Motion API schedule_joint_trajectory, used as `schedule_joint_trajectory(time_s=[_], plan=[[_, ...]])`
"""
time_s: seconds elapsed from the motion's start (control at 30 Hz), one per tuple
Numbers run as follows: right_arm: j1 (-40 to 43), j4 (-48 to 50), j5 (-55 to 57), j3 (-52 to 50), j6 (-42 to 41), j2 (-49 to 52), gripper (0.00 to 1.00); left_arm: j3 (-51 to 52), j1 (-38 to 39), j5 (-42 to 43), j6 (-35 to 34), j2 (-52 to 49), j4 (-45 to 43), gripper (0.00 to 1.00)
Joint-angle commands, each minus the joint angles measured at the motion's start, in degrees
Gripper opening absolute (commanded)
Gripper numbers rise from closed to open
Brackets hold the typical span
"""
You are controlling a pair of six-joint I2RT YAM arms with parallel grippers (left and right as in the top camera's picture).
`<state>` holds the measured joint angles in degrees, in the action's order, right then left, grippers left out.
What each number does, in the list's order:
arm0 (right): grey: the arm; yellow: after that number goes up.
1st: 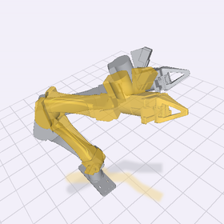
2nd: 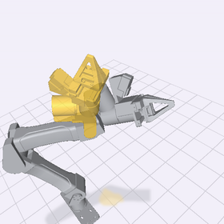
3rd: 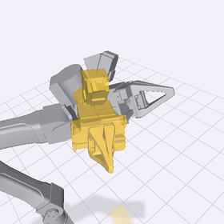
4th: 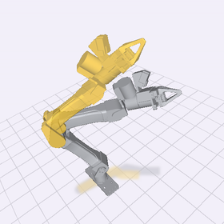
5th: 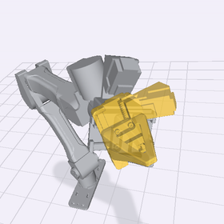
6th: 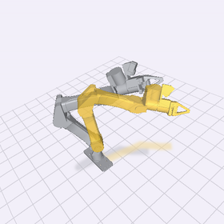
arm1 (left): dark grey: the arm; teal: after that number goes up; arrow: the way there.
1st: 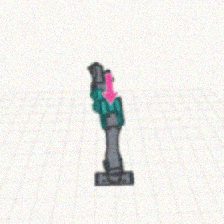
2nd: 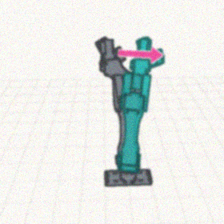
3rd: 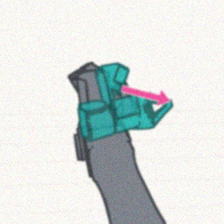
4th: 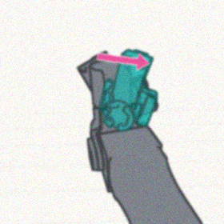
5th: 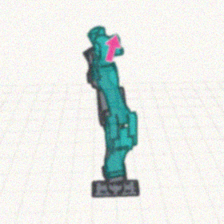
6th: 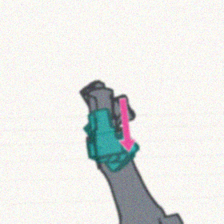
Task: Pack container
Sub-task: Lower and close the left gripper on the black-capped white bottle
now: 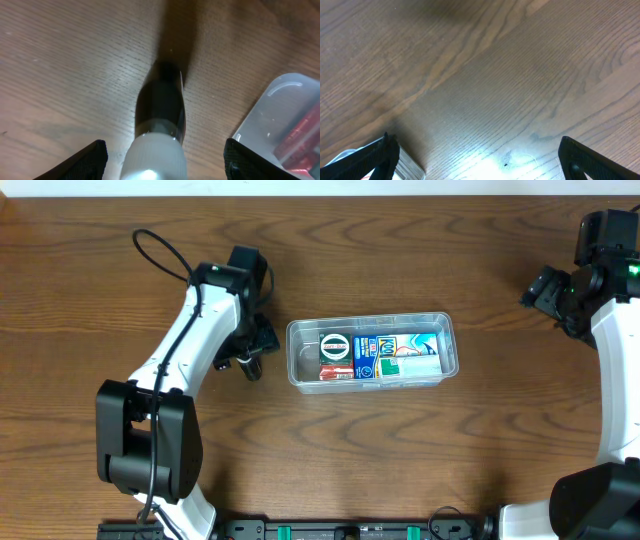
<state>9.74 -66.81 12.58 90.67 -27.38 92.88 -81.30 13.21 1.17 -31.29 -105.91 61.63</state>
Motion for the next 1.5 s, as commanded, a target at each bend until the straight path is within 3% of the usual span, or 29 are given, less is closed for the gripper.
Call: schedule_joint_trajectory(time_s=[0.0,0.53,0.7,1.03,1.47], plan=[[0.0,-0.1,0.5,0.1,0.2,0.1,0.99,1.7,-0.3,0.8,-0.2,-0.4,-1.0,0.75],[0.0,-0.1,0.5,0.1,0.2,0.1,0.99,-0.6,-0.3,0.9,1.2,0.2,-1.9,0.68],[0.0,-0.1,0.5,0.1,0.2,0.1,0.99,-0.6,-0.3,0.8,1.3,1.0,-1.4,0.61],[0.0,-0.1,0.5,0.1,0.2,0.1,0.99,-0.6,-0.3,0.9,1.9,1.1,-0.8,0.37],[0.0,-0.1,0.5,0.1,0.2,0.1,0.99,-2.0,-0.3,0.8,4.4,1.4,-0.2,0.27]])
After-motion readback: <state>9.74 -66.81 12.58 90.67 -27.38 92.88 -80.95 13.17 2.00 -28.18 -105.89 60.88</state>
